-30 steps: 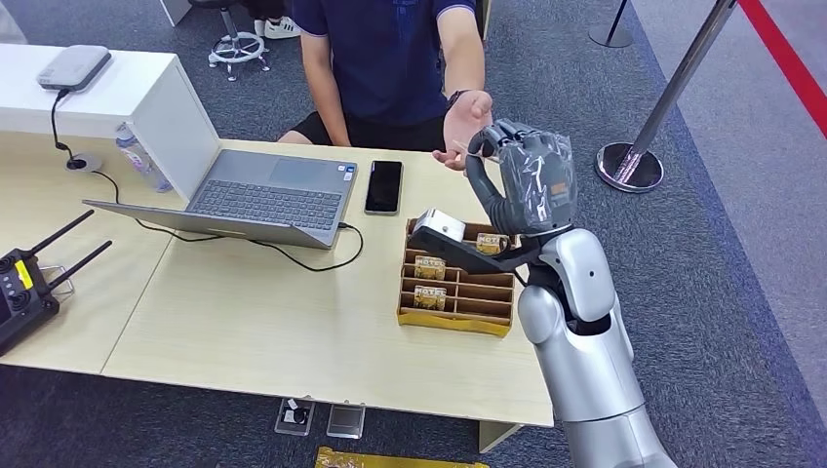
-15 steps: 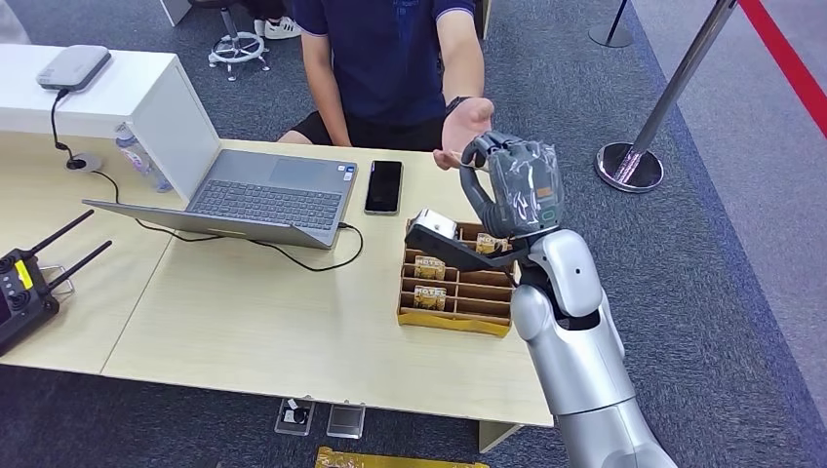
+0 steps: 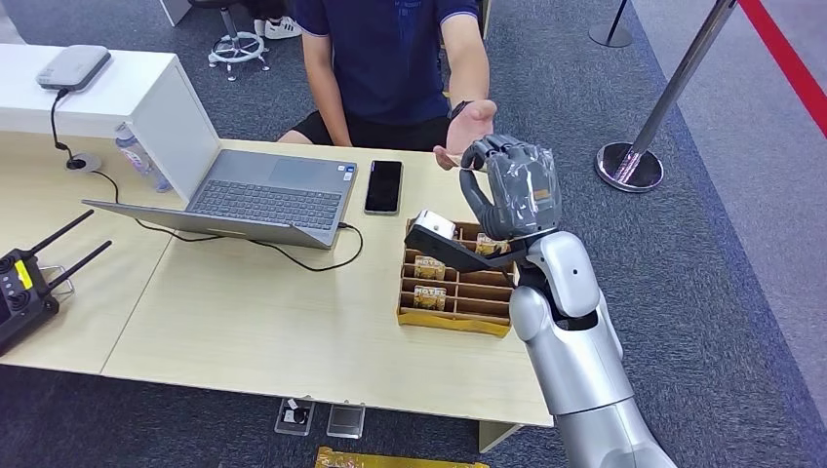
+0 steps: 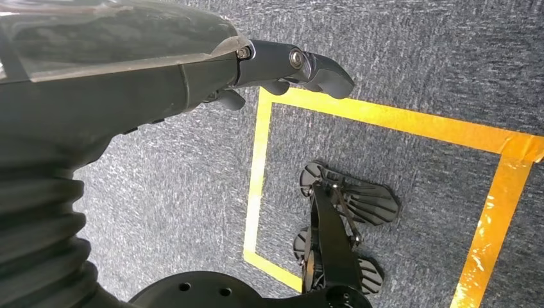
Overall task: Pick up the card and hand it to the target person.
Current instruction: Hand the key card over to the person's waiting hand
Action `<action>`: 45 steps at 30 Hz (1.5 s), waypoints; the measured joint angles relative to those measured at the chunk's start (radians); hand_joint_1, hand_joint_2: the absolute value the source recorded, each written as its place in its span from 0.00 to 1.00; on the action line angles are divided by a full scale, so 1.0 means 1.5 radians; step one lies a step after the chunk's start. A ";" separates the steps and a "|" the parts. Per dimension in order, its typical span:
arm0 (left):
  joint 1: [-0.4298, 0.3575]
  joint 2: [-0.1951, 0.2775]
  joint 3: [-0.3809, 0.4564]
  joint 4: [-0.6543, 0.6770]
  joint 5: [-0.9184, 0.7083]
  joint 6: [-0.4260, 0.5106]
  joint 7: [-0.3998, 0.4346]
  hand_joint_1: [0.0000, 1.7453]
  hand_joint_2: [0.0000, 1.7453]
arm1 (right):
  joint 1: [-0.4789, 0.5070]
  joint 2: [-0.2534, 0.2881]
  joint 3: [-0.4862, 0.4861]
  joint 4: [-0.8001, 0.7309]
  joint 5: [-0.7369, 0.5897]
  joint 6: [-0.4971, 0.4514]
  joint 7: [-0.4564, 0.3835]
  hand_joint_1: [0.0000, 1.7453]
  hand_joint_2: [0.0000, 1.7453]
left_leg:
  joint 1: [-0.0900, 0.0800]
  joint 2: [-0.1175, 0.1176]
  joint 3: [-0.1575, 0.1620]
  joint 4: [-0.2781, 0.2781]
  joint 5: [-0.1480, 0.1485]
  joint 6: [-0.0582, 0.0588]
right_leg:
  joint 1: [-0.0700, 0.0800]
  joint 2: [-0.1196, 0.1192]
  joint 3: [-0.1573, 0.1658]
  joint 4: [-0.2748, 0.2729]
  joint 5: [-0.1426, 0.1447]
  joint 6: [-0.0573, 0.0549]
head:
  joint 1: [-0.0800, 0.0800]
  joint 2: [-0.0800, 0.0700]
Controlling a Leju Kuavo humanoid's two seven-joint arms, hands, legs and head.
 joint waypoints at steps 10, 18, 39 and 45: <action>0.000 0.000 0.000 0.000 0.001 0.005 0.002 0.00 0.00 | 0.000 0.000 0.000 0.003 0.001 0.000 0.002 0.00 1.00 | 0.000 0.000 0.000 0.000 0.000 0.000 | 0.000 0.000 0.000 0.000 0.000 0.000 | 0.000 0.000; 0.000 0.000 0.000 0.000 0.003 0.007 0.005 0.00 0.00 | 0.000 0.000 0.000 0.006 0.004 -0.002 0.005 0.00 1.00 | 0.000 0.000 0.000 0.000 0.000 0.000 | 0.000 0.000 0.000 0.000 0.000 0.000 | 0.000 0.000; 0.008 -0.001 0.006 0.000 0.019 0.032 0.019 0.00 0.00 | 0.124 -0.029 -0.098 -0.324 -0.150 -0.033 -0.047 0.00 1.00 | 0.000 0.000 0.000 0.000 0.000 0.000 | 0.000 0.000 0.000 -0.001 0.000 0.000 | 0.000 0.000; 0.009 -0.008 0.010 0.000 0.027 0.042 0.024 0.00 0.00 | 0.212 -0.056 -0.216 -0.412 -0.234 -0.066 -0.083 0.00 1.00 | 0.000 0.000 0.000 0.000 0.000 0.000 | 0.000 0.000 0.000 -0.001 0.000 0.000 | 0.000 0.000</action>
